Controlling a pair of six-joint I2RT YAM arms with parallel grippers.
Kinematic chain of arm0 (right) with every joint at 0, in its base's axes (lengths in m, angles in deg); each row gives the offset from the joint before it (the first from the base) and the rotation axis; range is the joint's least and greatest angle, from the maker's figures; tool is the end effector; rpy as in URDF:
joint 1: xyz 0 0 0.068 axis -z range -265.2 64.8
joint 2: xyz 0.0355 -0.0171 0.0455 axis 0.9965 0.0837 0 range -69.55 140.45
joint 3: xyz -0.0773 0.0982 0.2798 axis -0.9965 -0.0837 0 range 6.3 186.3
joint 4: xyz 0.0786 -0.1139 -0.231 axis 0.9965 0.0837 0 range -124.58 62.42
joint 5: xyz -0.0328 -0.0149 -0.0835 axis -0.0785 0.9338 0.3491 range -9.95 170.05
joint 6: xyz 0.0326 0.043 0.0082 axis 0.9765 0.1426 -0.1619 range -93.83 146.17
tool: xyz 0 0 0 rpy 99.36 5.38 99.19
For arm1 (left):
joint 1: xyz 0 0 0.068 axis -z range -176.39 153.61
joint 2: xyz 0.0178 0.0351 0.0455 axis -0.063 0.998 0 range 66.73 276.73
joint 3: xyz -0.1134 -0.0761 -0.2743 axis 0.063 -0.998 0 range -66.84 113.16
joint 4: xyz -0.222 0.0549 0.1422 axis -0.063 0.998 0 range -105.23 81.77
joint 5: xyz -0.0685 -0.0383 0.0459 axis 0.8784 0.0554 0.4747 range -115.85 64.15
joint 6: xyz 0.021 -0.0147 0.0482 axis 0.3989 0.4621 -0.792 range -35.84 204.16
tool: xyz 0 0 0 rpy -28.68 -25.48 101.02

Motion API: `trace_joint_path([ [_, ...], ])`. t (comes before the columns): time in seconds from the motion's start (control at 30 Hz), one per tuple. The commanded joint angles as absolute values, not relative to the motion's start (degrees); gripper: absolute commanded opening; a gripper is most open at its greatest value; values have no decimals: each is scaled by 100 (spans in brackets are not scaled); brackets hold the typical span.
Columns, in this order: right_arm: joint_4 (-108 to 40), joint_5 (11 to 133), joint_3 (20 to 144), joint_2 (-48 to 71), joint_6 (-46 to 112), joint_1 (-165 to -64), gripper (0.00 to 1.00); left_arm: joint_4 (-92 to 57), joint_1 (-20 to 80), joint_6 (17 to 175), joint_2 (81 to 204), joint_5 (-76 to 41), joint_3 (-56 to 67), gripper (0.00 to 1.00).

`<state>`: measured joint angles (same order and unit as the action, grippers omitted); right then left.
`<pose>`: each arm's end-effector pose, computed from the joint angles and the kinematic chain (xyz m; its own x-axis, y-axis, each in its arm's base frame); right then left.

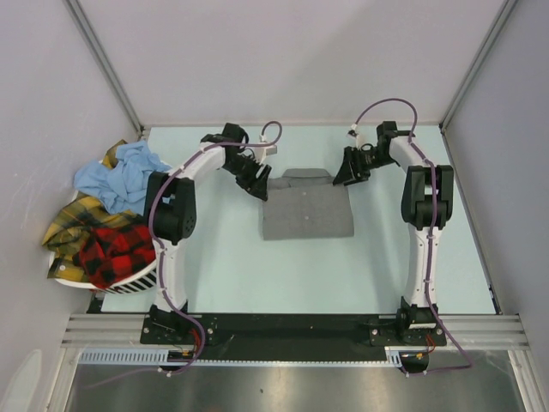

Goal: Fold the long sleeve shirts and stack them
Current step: Fold the shirt

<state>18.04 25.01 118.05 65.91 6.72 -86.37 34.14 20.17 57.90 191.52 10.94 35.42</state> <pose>0.5107 0.0405 0.1837 -0.8477 -0.2082 -0.4880 -0.5171 0.5299 0.6722 0.4533 -0.1577 0.2189 -0.6372 0.5590 -0.5306 0.7677 0.5210 -0.3731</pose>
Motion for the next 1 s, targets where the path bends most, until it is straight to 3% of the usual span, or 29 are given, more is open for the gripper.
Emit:
trace_joint_path([
  [0.0,1939,2556,11758,6422,297,-8678,66,3109,2084,6034,19127,1326,3599,65],
  [0.13,1939,2442,11547,6282,191,-8660,52,3065,2049,6165,19171,1571,3582,59],
  [0.23,1904,2415,11450,6194,191,-8652,30,2987,2031,6236,19136,1773,3512,51],
  [0.27,1895,2407,11441,6150,217,-8634,19,2951,2022,6262,19118,1861,3503,40],
  [0.3,1877,2389,11441,6132,235,-8634,14,2881,2005,6280,19092,1888,3485,33],
  [0.33,1877,2389,11441,6089,252,-8608,11,2837,1996,6358,19066,1888,3502,18],
  [0.4,1868,2372,11450,6010,296,-8581,0,2767,1961,6464,19048,1967,3529,6],
  [0.47,1842,2372,11458,5965,384,-8564,0,2758,1934,6491,19004,2037,3590,0],
  [0.97,597,2573,12232,6474,1578,-8335,0,2302,1680,7114,19671,1696,4785,0],
])
